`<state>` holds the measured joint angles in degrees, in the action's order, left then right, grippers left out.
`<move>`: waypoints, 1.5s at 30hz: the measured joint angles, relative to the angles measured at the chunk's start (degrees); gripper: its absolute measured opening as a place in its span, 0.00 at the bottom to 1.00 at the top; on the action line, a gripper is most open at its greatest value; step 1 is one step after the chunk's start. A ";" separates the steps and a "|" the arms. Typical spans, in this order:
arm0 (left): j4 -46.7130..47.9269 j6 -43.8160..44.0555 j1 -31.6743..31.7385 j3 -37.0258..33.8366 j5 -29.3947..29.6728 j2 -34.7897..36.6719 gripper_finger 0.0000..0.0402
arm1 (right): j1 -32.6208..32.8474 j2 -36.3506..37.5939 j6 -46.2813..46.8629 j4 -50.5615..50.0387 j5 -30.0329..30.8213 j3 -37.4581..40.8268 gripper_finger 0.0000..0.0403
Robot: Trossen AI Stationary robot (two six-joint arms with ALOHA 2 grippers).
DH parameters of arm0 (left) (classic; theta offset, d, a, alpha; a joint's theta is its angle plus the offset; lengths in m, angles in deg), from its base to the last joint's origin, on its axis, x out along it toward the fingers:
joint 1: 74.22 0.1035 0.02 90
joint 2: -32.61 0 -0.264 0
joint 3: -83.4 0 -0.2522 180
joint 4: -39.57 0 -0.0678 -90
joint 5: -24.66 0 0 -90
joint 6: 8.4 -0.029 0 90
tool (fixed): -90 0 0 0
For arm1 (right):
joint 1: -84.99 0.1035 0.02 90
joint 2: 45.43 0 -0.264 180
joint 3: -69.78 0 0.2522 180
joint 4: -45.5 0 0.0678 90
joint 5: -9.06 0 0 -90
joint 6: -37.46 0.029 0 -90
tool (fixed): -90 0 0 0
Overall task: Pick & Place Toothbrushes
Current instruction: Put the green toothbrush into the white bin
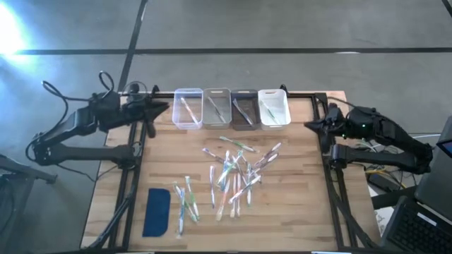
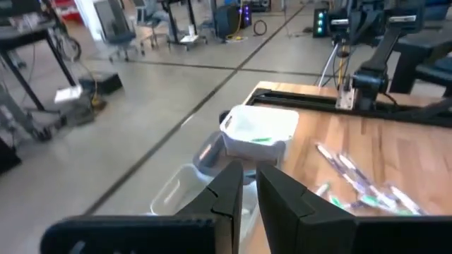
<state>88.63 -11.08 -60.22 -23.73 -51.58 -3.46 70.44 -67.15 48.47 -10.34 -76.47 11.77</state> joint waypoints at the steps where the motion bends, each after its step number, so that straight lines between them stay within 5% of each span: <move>1: 0.51 0.94 0.02 -0.21 0.02 0.20 0.12 | 0.00 -0.26 -0.52 3.13 0.37 -0.04 0.02; 11: 3.18 0.66 0.02 -0.35 0.68 0.40 0.12 | 0.02 -1.66 -7.64 34.03 0.56 -0.13 0.02; 19: 3.16 1.10 0.04 -0.35 0.74 0.32 0.12 | 0.00 -2.30 -9.95 44.38 1.75 -2.10 0.02; 29: 3.14 1.19 0.04 -0.35 0.74 0.32 0.12 | 0.02 -10.00 -15.45 37.36 1.13 -13.34 0.02; 37: 3.14 1.20 0.04 -0.33 0.74 0.32 0.12 | 0.01 -19.21 -16.88 18.18 1.85 -23.83 0.02; 45: 3.14 1.21 0.04 -0.35 0.74 0.32 0.12 | -0.02 -27.63 -2.12 3.07 1.82 -29.78 0.02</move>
<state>91.77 -9.87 -60.18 -24.08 -50.84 -3.14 70.42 -94.78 46.35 -7.27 -74.65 -18.01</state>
